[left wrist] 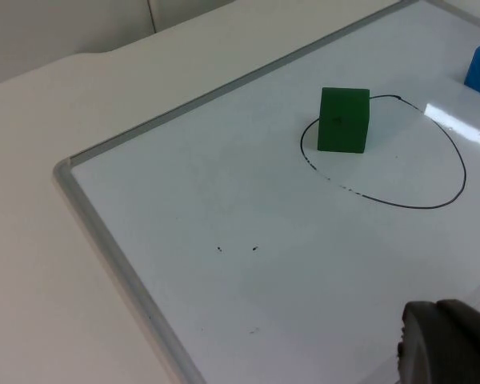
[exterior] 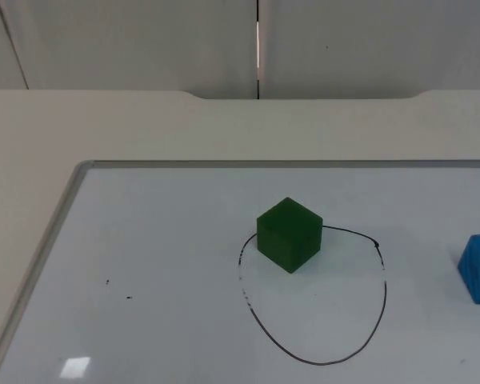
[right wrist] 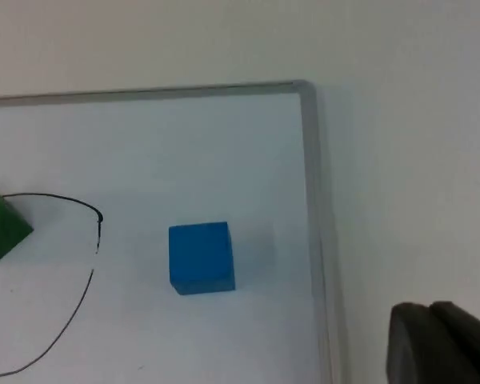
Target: Push the two cubes into the marked area.
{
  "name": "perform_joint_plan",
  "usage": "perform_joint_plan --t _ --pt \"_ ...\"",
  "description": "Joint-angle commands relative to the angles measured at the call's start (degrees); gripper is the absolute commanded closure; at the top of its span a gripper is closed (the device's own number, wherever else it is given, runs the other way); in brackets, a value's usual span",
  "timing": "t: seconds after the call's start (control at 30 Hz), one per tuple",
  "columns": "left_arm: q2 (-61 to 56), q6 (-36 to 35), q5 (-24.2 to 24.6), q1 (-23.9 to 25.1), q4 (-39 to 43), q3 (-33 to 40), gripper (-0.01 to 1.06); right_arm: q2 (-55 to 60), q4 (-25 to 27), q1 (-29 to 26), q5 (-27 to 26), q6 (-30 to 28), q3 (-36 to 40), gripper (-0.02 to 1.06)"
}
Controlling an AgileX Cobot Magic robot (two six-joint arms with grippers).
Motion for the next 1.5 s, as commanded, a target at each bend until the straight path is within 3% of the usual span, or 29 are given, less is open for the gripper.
perform_joint_plan --t 0.0,0.23,0.67,0.87,1.2,1.47 --pt "-0.2 -0.3 -0.1 -0.2 0.2 0.3 1.05 5.8 0.6 -0.4 -0.9 0.8 -1.4 1.05" --pt "-0.2 -0.3 -0.1 -0.2 0.2 0.3 1.05 21.4 1.4 -0.4 -1.8 0.9 -1.7 1.05" --pt "-0.2 -0.3 -0.1 -0.2 0.2 0.3 1.05 42.5 0.6 -0.4 -10.5 0.9 -1.7 1.05" --pt "-0.2 -0.3 -0.1 -0.2 0.2 0.3 1.05 47.8 0.6 -0.2 -14.4 1.4 -1.7 1.05" --pt "-0.2 -0.3 -0.1 -0.2 0.2 0.3 1.05 56.5 -0.6 4.4 -23.6 7.8 -1.7 1.05" --pt "-0.2 -0.3 -0.1 -0.2 0.2 0.3 1.05 60.6 -0.6 4.4 -25.9 8.6 -1.7 1.05"
